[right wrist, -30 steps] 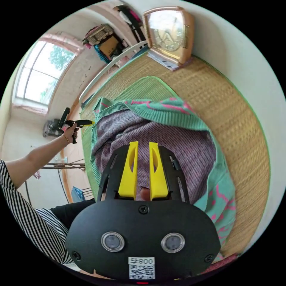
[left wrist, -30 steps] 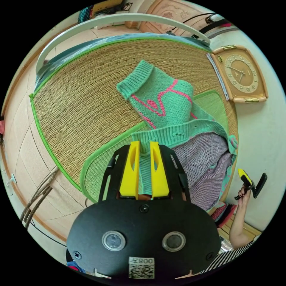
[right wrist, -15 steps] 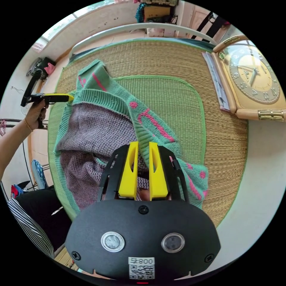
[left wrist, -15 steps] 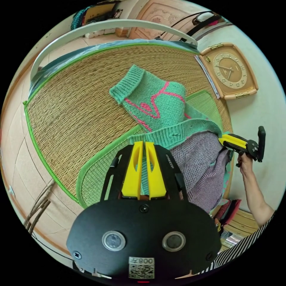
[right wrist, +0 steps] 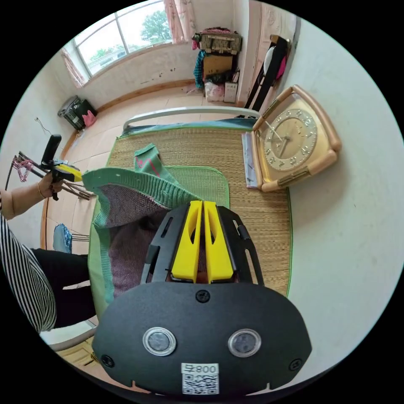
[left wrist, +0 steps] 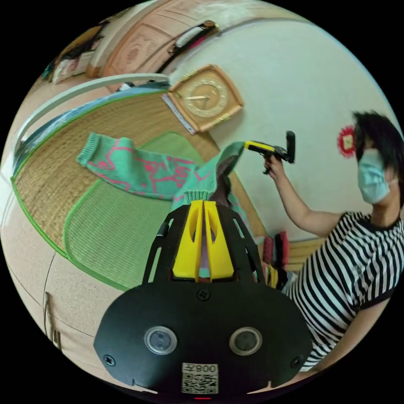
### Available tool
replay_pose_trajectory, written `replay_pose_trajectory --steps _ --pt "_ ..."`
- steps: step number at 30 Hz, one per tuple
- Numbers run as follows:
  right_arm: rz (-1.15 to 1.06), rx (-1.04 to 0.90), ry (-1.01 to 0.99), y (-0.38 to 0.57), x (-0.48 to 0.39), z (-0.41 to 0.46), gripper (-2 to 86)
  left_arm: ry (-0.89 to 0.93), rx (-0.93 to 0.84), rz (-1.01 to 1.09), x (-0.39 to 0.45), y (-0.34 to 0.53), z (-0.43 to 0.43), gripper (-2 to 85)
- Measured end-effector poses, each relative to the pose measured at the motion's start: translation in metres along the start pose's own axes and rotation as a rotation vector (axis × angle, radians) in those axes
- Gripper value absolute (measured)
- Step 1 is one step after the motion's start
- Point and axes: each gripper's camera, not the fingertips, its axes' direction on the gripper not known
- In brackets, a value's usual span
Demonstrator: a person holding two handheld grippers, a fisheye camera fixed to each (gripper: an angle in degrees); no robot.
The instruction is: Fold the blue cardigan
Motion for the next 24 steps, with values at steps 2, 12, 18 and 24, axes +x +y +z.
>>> replay_pose_trajectory --steps 2,12,18,24 --pt "0.005 0.01 -0.008 0.029 0.004 -0.016 -0.2 0.078 -0.11 0.043 0.021 0.018 0.014 0.1" --pt "0.242 -0.299 -0.146 0.155 0.031 0.087 -0.1 0.119 -0.586 0.033 0.041 0.083 0.159 0.1" --pt "0.325 -0.351 -0.221 0.186 0.041 0.126 0.1 0.072 -0.697 0.027 0.05 0.094 0.197 0.6" --pt "0.422 -0.339 -0.089 0.213 0.047 0.126 0.6 -0.028 -0.578 0.069 0.076 0.071 0.205 4.3"
